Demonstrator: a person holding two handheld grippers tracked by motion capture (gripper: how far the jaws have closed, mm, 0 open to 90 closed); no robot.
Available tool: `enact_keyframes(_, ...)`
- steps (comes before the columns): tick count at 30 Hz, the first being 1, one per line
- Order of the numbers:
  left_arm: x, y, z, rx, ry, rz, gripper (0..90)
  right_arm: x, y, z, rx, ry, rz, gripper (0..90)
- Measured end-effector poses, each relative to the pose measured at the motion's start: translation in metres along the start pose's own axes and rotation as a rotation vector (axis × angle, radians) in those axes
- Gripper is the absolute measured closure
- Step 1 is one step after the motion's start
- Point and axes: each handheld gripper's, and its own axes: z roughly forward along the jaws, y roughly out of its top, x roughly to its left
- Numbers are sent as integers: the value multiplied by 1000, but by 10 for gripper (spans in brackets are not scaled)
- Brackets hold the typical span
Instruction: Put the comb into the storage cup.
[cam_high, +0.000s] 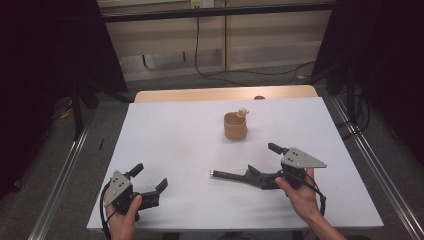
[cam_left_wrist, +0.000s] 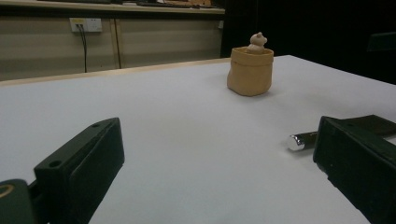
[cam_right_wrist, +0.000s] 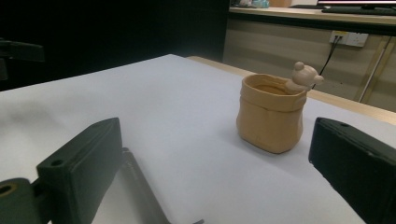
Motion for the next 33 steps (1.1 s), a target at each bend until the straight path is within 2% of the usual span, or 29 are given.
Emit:
enact_keyframes(3,0,0,1,3,-1,-2,21,1,-6,4,-7,-4,18,23)
enact_keyframes(6,0,0,2,6,-4,0,21,3,-8,8,3,3,9,21)
enact_keyframes(7,0,0,1,6,-3,3,21,5,-7,10,5,16,6,24)
enact_keyframes(13,0,1,1,-4,2,-3,21,10,-2,17,23,31,-2,24)
enact_keyframes(22,0,-1,3,10,-10,5,21,14,7,40,32,84,-7,16)
enact_keyframes(27,-3,-1,5,19,-19,24,21,14,5,47,22,93,25,19)
enact_keyframes(31,-4,-1,5,24,-20,19,21,13,0,48,52,92,33,48)
enact_keyframes(33,-2,-1,6,25,-16,21,21,13,0,49,57,96,31,125)
